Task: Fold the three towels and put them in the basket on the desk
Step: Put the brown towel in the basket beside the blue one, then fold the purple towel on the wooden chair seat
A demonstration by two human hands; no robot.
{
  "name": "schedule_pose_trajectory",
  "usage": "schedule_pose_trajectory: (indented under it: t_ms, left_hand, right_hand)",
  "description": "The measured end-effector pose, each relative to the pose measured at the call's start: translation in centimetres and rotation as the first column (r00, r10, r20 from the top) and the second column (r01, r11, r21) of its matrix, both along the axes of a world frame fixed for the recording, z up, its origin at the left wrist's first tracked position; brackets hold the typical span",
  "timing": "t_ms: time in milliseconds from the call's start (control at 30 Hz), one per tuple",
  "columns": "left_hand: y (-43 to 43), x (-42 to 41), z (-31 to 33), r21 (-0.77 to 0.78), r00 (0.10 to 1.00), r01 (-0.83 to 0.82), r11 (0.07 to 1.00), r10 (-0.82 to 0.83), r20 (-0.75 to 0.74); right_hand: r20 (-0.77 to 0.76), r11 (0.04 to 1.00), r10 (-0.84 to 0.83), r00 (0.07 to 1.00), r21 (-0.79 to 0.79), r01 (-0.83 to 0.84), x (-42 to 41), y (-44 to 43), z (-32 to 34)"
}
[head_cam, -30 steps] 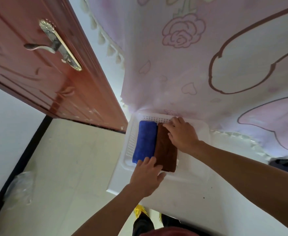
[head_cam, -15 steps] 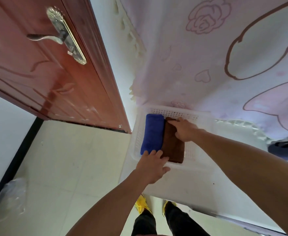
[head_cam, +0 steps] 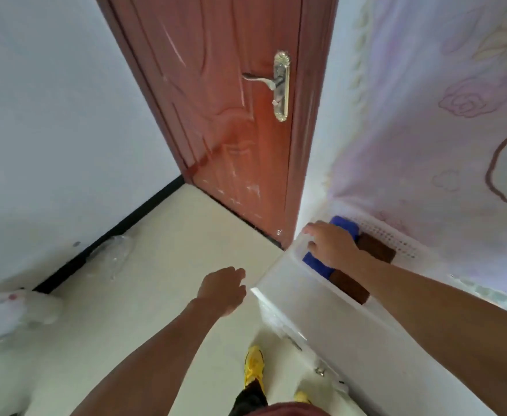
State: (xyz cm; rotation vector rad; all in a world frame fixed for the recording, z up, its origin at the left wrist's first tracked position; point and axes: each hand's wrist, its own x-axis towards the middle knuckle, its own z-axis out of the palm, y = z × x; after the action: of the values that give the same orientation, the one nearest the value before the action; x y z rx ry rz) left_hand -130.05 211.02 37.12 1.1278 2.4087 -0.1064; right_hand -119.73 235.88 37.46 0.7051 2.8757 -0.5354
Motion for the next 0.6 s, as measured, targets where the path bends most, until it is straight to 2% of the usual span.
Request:
schedule_pose_trajectory:
  t_ms: [133,200,300,433,600]
  left_hand:
    - [-10.6,4.3,0.2,-0.053,0.962,-0.272,0.961,0.274,0.019]
    - [-17.0,7.6,0.8,-0.092,0.905,-0.42,0.903,0.425,0.036]
    - [-26.0,12.6,1.7,-0.122,0.777,-0.621,0.775,0.628,0.032]
    - [-37.0,20.4,3.0,-0.117,0.557,-0.825,0.554,0.83,0.005]
    - [-48.3,30.2,3.8,-0.058,0.319,-0.946,0.32,0.947,0.021]
  right_hand:
    - [0.02,0.97,0.239,0.971,-0.047,-0.238,-2.4,-8.3,-0.7]
    - [0.038,0.909,0.414,0.91,-0.066,-0.411,-3.0,-14.3,-0.9]
    - [0.042,0.784,0.62,0.783,-0.08,-0.616,-3.1,-23.7,-0.8]
    - [0.033,0.571,0.821,0.571,-0.076,-0.817,-1.6,-37.2,0.8]
    - [0.045,0.347,0.937,0.346,-0.007,-0.938,2.0,-52.7,2.9]
